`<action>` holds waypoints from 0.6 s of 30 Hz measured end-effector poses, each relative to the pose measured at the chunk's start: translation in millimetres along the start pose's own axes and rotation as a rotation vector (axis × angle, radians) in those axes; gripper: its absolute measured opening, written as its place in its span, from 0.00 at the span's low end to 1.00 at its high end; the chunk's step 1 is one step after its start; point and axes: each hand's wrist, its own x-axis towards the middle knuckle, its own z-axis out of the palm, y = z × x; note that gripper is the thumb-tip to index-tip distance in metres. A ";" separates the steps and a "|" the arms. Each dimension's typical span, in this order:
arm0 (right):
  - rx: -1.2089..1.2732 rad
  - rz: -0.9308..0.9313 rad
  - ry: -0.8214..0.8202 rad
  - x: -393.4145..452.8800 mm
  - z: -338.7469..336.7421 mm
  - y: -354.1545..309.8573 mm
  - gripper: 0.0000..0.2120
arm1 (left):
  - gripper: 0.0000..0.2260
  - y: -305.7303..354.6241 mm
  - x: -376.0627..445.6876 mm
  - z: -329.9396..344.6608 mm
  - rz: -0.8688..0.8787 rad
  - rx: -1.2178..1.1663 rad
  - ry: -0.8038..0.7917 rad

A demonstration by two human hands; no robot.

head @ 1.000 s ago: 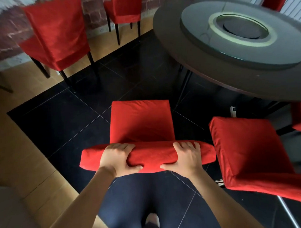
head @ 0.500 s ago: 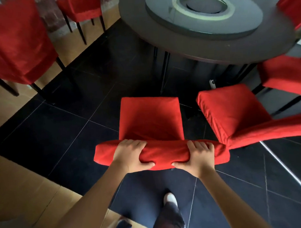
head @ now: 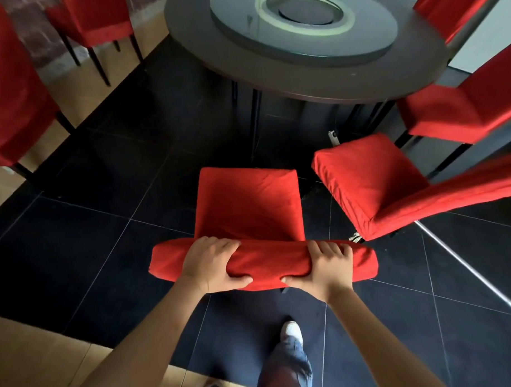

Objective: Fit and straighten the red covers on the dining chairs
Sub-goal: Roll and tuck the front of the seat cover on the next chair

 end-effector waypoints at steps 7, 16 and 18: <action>0.006 0.037 -0.005 31.4 2.2 -19.2 0.40 | 0.38 -35.4 31.8 -5.2 0.016 0.043 -0.004; -0.009 0.115 0.000 110.9 7.4 -19.7 0.40 | 0.34 -72.1 113.9 -23.1 0.046 0.070 -0.014; -0.001 0.129 0.000 129.0 8.5 -20.6 0.40 | 0.34 -82.5 132.4 -28.0 0.057 0.075 -0.024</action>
